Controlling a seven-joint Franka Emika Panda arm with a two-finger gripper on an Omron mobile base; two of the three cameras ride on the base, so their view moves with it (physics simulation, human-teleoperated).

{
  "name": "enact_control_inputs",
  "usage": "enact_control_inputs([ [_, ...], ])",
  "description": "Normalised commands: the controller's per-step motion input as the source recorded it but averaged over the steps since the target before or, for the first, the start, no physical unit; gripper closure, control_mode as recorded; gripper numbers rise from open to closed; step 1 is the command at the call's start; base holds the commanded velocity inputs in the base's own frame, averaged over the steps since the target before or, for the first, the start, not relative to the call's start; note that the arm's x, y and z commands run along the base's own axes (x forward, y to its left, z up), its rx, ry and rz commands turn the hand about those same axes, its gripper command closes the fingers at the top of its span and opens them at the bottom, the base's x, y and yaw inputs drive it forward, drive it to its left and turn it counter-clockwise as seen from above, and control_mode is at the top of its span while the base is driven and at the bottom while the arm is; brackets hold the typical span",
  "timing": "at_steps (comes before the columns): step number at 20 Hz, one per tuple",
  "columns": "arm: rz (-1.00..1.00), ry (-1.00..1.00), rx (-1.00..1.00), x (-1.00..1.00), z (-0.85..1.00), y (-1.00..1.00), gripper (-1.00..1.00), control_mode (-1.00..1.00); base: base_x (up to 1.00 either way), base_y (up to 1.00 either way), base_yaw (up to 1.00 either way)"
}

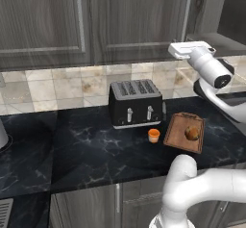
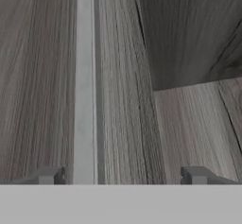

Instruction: Pick the bread, place it on the cutting board, pick the jam, place it on the counter, and close the cabinet.

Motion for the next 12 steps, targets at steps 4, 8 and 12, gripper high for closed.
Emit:
enact_control_inputs([
  [4,0.02,0.03,0.00,0.05,0.05,0.08,-1.00,-1.00,0.00,0.00,0.00],
  [8,0.00,0.00,0.00,0.00,0.12,0.02,-1.00,-1.00,0.00,0.00,0.00],
  [12,0.00,0.00,0.00,0.00,0.13,0.00,-1.00,-1.00,0.00,0.00,0.00],
])
